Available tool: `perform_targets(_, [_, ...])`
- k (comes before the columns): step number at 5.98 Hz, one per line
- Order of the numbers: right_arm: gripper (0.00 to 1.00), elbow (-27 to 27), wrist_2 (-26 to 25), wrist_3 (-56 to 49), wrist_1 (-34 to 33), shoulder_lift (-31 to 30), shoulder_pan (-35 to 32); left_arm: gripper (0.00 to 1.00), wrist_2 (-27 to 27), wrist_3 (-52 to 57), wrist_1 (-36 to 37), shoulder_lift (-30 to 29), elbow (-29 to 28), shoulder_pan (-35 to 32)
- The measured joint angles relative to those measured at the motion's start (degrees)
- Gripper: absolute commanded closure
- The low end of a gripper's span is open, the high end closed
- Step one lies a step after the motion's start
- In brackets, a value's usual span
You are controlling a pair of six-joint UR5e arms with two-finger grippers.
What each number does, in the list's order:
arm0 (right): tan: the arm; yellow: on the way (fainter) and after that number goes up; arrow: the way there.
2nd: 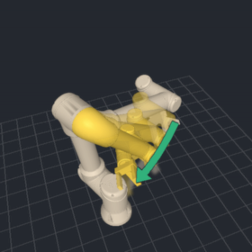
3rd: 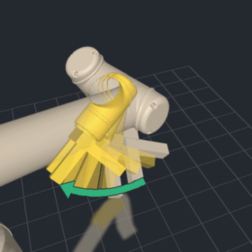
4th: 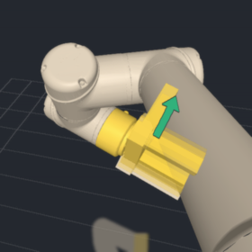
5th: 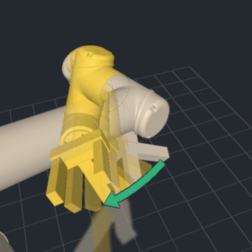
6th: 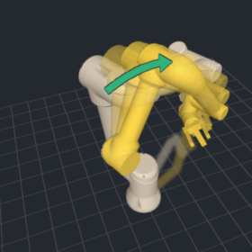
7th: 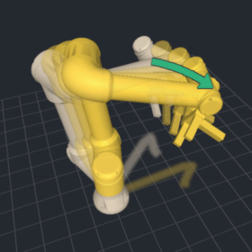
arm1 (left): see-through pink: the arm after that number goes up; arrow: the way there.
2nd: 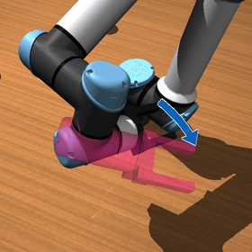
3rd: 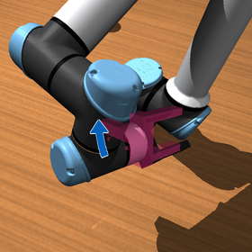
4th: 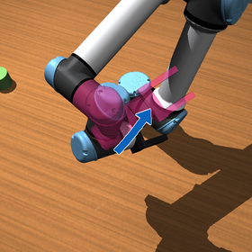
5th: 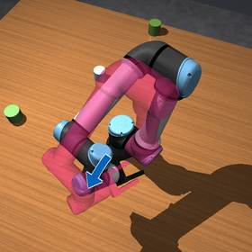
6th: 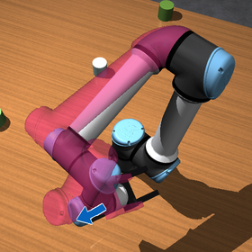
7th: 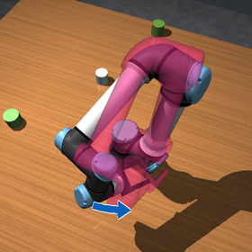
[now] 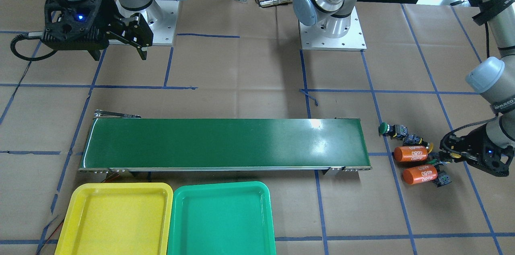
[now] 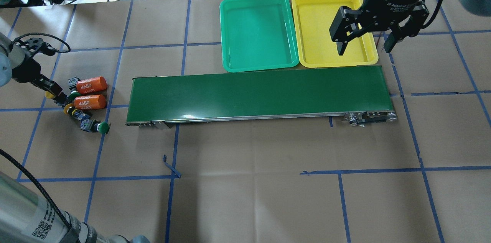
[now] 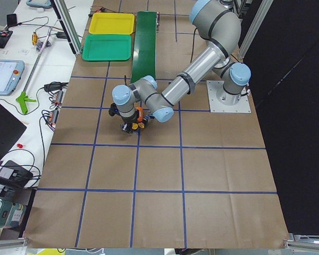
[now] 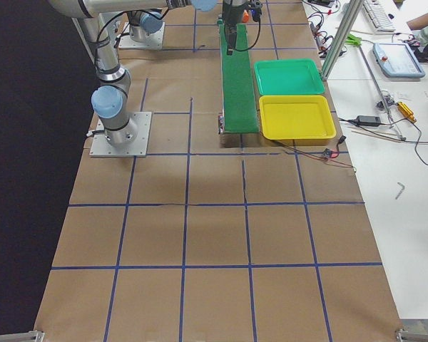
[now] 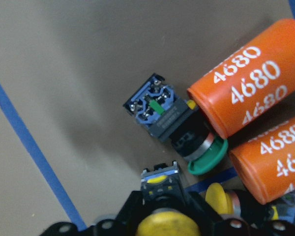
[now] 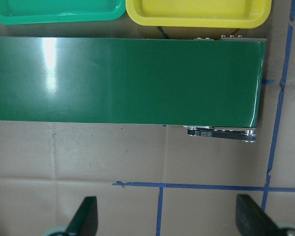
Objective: Sort buttons by color to trays
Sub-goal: 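Release the yellow button onto the belt while right arm moves over belt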
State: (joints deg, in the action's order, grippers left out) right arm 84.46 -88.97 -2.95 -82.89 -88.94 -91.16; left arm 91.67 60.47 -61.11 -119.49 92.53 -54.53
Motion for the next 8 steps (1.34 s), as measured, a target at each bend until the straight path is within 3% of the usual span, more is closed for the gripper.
perform_targets(2, [0.0,0.16,0.11,-5.39,-0.78,0.0,-0.17,0.97,0.29,-1.57,-4.11,2.4,-0.81,-1.05])
perform_targets(4, [0.0,0.21,0.47,-17.15,-1.01,0.56,-0.37,0.97,0.9,-4.27,-14.85,8.48,-1.45,-6.54])
perform_targets(6, [0.0,0.3,0.35,-31.93,-0.93,1.6,-1.67,0.97,2.41,-17.32,-21.06,13.06,-1.64,-16.14])
perform_targets(8, [0.0,0.54,0.01,-52.94,-1.16,2.78,-5.98,0.96,2.97,-36.23,-24.03,13.69,-2.22,-25.47])
